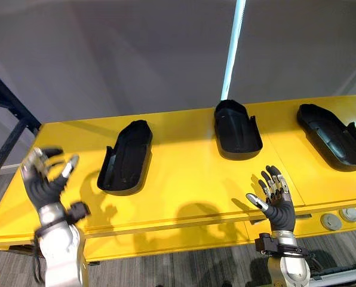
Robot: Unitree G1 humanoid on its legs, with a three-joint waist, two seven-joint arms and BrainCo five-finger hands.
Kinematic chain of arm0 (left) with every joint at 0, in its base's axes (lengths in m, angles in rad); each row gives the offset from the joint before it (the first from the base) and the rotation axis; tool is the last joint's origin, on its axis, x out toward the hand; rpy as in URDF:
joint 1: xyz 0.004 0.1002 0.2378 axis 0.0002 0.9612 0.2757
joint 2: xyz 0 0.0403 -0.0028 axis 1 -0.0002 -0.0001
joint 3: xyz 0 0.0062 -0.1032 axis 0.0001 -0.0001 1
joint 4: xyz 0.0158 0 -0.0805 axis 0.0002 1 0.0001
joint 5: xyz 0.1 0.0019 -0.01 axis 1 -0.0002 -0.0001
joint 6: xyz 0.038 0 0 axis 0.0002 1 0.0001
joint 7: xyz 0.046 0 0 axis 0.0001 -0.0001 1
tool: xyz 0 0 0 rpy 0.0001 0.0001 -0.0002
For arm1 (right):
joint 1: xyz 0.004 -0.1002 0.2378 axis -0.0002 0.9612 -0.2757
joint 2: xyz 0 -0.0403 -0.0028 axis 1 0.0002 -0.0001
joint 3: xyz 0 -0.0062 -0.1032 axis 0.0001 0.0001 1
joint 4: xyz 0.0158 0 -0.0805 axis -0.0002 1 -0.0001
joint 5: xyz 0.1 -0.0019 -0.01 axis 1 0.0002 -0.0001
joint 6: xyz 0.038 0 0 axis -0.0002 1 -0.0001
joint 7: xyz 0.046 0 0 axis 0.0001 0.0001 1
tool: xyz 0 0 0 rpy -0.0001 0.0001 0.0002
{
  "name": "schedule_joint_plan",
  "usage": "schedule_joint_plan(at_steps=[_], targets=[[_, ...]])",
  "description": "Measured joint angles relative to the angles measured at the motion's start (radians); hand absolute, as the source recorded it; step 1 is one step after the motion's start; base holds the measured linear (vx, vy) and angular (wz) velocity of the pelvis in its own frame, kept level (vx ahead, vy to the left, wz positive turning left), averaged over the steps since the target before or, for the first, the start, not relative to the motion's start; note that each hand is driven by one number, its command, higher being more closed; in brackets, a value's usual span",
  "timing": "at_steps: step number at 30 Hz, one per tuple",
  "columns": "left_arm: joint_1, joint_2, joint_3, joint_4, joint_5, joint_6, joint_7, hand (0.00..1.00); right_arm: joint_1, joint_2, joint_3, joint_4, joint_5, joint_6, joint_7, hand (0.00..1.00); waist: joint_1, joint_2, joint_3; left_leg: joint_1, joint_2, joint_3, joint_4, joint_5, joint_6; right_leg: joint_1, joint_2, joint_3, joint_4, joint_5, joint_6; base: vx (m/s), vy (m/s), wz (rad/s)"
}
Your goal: Walk over and take plastic housings, then place them on the shelf
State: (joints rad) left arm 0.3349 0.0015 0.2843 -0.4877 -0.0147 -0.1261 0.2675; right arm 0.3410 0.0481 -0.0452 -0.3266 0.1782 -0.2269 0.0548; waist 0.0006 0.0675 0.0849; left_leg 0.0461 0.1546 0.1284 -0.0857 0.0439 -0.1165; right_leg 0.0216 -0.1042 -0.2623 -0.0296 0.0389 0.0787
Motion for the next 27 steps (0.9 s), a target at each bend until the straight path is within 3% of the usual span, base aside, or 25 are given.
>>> schedule_joint_plan(at_steps=[4, 12, 17, 27], targets=[[0.123, -0.049, -0.092, -0.024, -0.05, -0.041, -0.076, 1.0, 0.02, 0.009, 0.006, 0.0, 0.005, -0.001, 0.008, 0.0, 0.011, 0.001, -0.009, -0.013, -0.003, -0.02, -0.003, 0.004, 0.006, -0.001, -0.003, -0.017, 0.002, -0.002, 0.003, -0.05, 0.023, 0.12], [0.16, -0.036, -0.174, 0.06, -0.22, -0.046, -0.23, 1.0, 0.012, -0.013, 0.01, 0.0, 0.009, -0.002, 0.016, 0.0, 0.011, -0.003, -0.003, -0.075, -0.01, -0.053, 0.0, 0.021, 0.007, -0.045, -0.011, -0.05, 0.009, -0.003, 0.005, 0.0, 0.018, 0.13], [0.068, 0.002, -0.195, 0.149, -0.279, -0.038, -0.255, 1.0, -0.023, -0.023, 0.01, 0.0, 0.009, -0.002, 0.016, 0.0, 0.004, -0.011, 0.043, -0.098, -0.017, -0.051, 0.001, 0.023, 0.007, -0.081, -0.021, -0.047, 0.022, -0.003, 0.006, 0.02, 0.036, 0.0], [-0.113, 0.038, -0.193, 0.258, -0.298, -0.042, -0.227, 1.0, -0.053, -0.02, 0.012, 0.0, 0.013, -0.003, -0.006, 0.0, -0.025, -0.031, 0.091, -0.129, -0.016, 0.006, 0.001, 0.019, 0.003, -0.147, -0.021, 0.004, 0.034, -0.003, 0.006, 0.02, 0.021, -0.14]])
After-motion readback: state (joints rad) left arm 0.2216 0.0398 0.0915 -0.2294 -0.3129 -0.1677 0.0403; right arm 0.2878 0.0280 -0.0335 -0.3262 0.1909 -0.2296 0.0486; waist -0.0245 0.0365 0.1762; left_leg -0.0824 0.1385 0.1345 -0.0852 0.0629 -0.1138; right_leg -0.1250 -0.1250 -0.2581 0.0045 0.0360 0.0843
